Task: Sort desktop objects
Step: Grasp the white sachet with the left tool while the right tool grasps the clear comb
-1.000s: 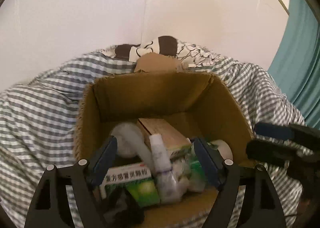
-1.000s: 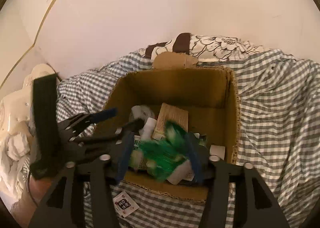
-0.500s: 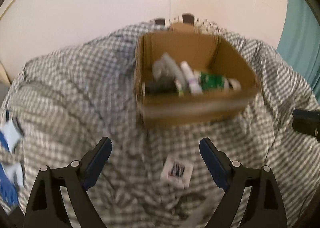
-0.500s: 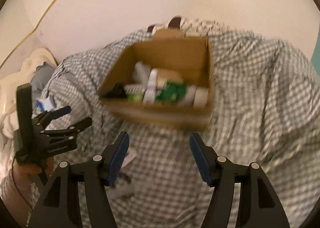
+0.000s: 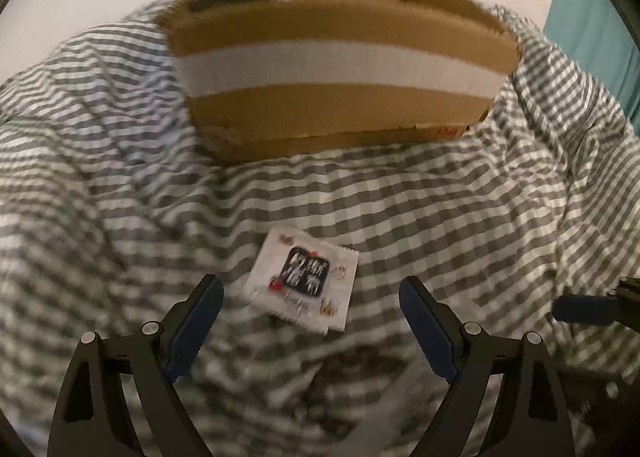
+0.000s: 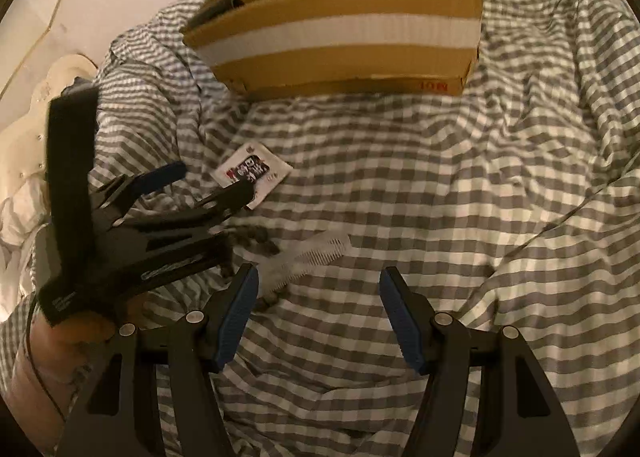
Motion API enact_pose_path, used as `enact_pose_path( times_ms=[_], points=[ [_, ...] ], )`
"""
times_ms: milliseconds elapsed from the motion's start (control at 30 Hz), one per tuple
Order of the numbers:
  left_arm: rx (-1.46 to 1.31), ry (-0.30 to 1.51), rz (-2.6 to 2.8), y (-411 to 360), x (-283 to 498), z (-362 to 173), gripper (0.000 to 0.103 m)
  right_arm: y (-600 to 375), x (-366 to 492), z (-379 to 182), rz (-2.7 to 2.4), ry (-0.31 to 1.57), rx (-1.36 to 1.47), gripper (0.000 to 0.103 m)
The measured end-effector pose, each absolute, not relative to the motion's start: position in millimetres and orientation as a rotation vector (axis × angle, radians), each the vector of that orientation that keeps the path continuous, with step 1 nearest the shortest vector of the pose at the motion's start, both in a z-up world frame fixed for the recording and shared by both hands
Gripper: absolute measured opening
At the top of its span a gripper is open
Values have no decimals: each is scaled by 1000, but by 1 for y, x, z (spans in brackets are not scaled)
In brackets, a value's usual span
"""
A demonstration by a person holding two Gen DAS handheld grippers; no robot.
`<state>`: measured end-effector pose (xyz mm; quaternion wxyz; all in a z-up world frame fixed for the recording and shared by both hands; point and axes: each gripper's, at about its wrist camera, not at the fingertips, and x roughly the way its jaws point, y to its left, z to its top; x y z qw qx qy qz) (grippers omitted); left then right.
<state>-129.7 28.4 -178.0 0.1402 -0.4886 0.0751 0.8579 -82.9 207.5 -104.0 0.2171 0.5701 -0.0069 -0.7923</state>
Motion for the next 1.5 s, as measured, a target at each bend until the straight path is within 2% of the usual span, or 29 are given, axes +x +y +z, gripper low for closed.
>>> enact_pose_path(
  times_ms=[67, 100, 133, 167, 200, 267, 300, 433, 633, 933, 1000, 1033, 1300, 1367, 1500],
  points=[
    [-1479, 311, 2447, 35, -141, -196, 92, 208, -85, -109, -2188, -17, 1594, 63],
    [-1512, 332, 2431, 36, -144, -203, 80, 209, -87, -111, -2186, -22, 1603, 63],
    [-1543, 327, 2406, 35, -147, -209, 56, 211, -88, -113, -2182, -32, 1615, 63],
    [-1568, 310, 2397, 31, -148, -213, 51, 212, -90, -115, -2178, -38, 1623, 63],
    [-1569, 280, 2402, 26, -148, -212, 38, 213, -91, -117, -2175, -44, 1631, 63],
    [-1571, 147, 2402, 9, -148, -201, 23, 213, -93, -119, -2174, -47, 1642, 63],
    [-1569, 75, 2400, 0, -147, -195, 11, 212, -94, -120, -2172, -49, 1646, 63],
    [-1533, -79, 2445, -33, -138, -170, 11, 204, -94, -124, -2150, -42, 1652, 63],
    [-1485, -167, 2460, -53, -126, -155, 7, 183, -91, -133, -2084, -79, 1664, 63],
    [-1431, -189, 2462, -60, -126, -150, 7, 157, -117, -169, -2024, -239, 1777, 63],
    [-1437, -186, 2468, -60, -127, -152, 7, 152, -123, -168, -2072, -206, 1754, 39],
    [-1438, -186, 2466, -61, -126, -152, 7, 149, -125, -168, -2086, -174, 1746, 19],
    [-1457, -204, 2462, -61, -126, -156, 7, 153, -126, -173, -2037, -238, 1769, 19],
    [-1454, -204, 2461, -61, -126, -156, 7, 152, -126, -176, -2038, -265, 1780, 31],
    [-1459, -187, 2458, -59, -125, -158, 7, 137, -126, -180, -2050, -184, 1785, 38]
  ],
)
